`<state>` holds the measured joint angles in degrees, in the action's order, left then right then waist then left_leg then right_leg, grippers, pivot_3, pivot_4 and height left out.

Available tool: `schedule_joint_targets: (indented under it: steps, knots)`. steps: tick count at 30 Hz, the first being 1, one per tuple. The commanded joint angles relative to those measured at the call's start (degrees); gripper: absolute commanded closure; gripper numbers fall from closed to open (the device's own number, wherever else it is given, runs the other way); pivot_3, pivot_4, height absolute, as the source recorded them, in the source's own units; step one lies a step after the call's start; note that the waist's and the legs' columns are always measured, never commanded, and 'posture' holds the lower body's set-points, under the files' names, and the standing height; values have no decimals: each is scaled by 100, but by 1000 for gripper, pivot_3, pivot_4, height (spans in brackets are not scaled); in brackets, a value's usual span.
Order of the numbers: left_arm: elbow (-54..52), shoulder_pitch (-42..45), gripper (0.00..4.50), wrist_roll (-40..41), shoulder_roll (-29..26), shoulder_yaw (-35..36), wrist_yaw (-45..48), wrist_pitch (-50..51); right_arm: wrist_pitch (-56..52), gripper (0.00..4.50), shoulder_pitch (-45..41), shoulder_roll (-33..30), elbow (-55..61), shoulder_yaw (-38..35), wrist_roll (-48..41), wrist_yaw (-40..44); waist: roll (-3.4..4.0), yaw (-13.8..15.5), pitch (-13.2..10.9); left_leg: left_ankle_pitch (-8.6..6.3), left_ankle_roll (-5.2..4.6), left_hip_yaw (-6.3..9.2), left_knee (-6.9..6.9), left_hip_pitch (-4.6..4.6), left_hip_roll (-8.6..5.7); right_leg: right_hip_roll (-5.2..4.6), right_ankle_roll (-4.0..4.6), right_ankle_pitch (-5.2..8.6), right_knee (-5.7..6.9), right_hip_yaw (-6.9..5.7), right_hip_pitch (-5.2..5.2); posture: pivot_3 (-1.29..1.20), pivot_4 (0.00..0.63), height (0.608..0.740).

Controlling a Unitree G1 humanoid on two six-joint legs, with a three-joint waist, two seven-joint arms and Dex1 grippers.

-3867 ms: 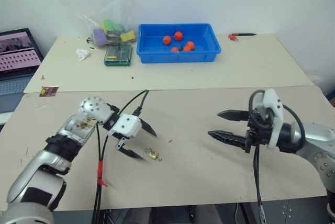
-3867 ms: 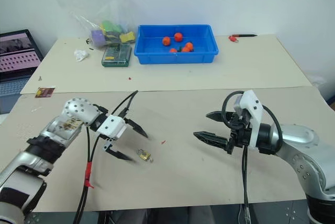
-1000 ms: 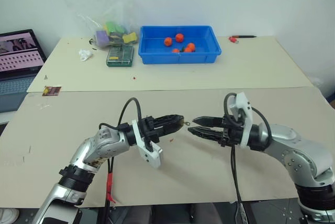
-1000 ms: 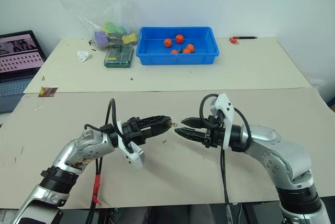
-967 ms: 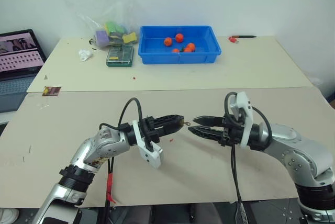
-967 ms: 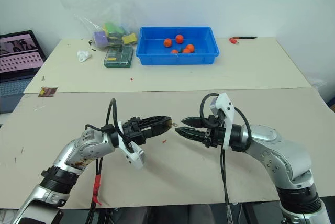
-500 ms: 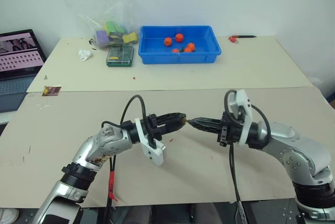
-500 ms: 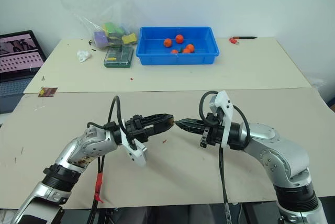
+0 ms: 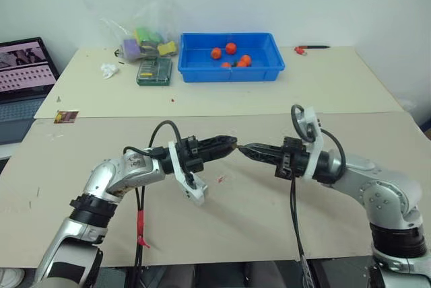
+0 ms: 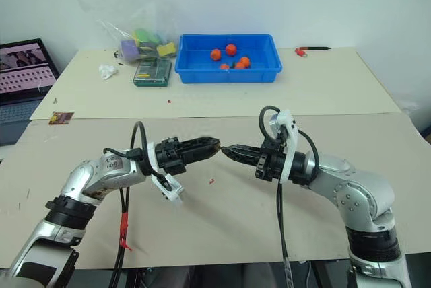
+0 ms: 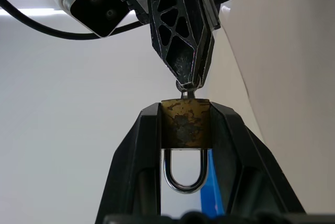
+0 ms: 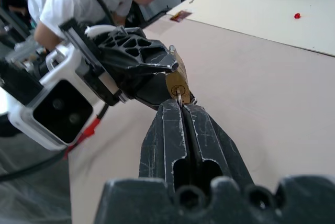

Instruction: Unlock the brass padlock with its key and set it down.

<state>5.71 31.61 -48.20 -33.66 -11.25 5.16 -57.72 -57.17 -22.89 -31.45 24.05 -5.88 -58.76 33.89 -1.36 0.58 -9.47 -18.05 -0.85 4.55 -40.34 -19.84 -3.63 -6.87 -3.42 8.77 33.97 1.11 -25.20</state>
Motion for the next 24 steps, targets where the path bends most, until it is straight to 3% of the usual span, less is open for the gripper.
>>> schedule_joint_targets:
  steps: [1,13,15,18,24]
  knots:
    - [-203,323,3680,-37,-24,279,-662,-149,-400,4467,-132,-6,-29,-75,-310,-322,0,2,0,0,0,1,4,0,0,0,0,0,0,0,-1,0,150,740]
    - [-343,478,3680,-140,-222,254,-1005,-293,-1046,4467,-333,369,-607,-519,-1869,-1830,1,-18,0,0,-1,1,19,-3,1,-1,1,-1,0,-4,-8,0,150,740]
    - [-260,488,3680,48,-224,206,-879,-249,-1018,4467,-380,228,-530,-442,-1771,-1761,2,-18,0,0,-1,1,20,-4,0,0,1,-1,1,-4,-8,0,150,740]
    - [14,491,3680,929,-210,-40,-186,95,-298,4467,-399,-240,101,51,-650,-1030,3,-20,-1,-1,-1,-1,21,-6,-1,-1,1,0,2,-5,-8,0,150,740]
    - [12,220,3680,1709,-210,-551,583,105,549,2570,-342,-1012,536,915,727,105,2,-33,-1,-1,-1,-2,21,-15,-3,-5,-2,1,0,-20,-10,0,150,740]
